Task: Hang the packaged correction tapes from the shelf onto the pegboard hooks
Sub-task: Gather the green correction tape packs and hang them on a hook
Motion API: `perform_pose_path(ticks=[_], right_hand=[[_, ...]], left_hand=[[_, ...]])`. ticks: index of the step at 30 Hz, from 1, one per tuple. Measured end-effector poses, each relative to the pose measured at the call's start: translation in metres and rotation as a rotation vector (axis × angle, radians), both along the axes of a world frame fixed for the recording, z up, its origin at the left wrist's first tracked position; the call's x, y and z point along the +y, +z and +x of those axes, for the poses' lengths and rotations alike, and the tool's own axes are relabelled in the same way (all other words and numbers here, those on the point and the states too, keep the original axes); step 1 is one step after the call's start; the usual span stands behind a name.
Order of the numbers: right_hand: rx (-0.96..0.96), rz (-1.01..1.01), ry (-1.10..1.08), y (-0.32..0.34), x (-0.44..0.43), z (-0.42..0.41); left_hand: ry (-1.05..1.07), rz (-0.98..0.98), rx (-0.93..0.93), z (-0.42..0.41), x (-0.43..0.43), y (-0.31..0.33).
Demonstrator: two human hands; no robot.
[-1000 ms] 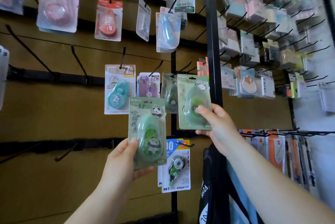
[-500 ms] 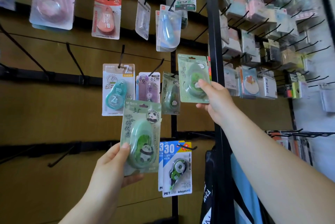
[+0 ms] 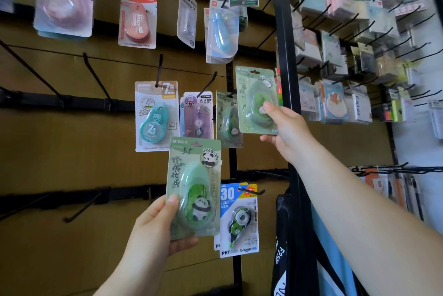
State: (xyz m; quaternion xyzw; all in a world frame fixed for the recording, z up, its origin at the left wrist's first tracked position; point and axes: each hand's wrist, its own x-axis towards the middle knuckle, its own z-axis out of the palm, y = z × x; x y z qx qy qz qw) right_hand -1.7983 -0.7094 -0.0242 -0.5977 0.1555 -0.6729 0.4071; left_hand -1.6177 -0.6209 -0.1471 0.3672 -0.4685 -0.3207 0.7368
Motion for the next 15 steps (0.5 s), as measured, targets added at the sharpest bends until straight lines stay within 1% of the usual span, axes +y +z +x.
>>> perform_pose_path(ticks=[6,12,15], right_hand=[[-0.009,0.024,0.017,-0.0041,-0.0011,-0.0054],[-0.102,0.08,0.089,-0.0033,-0.0028,-0.0083],[-0.017,0.064,0.036,-0.0044,-0.0083,-0.0067]], left_hand=[[-0.008,0.001,0.008,-0.0031,-0.0011,-0.0045],[-0.004,0.003,-0.001,-0.0062,0.0,-0.0023],[-0.003,0.004,-0.012,-0.0077,-0.0006,-0.0006]])
